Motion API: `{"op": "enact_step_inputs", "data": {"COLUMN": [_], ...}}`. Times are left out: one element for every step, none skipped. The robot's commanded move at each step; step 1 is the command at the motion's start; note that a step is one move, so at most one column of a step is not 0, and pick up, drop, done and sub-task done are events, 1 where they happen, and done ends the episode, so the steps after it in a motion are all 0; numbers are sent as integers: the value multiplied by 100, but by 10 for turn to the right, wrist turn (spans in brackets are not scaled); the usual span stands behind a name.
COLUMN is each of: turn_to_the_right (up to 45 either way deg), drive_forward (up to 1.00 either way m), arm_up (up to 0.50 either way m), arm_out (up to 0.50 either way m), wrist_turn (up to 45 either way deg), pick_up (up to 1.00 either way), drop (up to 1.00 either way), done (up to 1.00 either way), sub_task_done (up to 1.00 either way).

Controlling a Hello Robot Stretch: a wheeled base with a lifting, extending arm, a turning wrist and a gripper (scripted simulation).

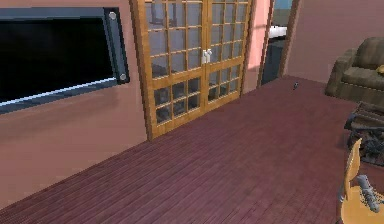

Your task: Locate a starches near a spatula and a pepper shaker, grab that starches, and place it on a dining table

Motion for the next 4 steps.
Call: {"op": "enact_step_inputs", "data": {"turn_to_the_right": [0,0,0,0], "drive_forward": [0,0,0,0], "arm_up": [0,-2,-32,0], "arm_out": [0,0,0,0], "wrist_turn": [90,0,0,0], "pick_up": [0,0,0,0], "drop": [0,0,0,100], "done": [0,0,0,0], "sub_task_done": [0,0,0,0]}}
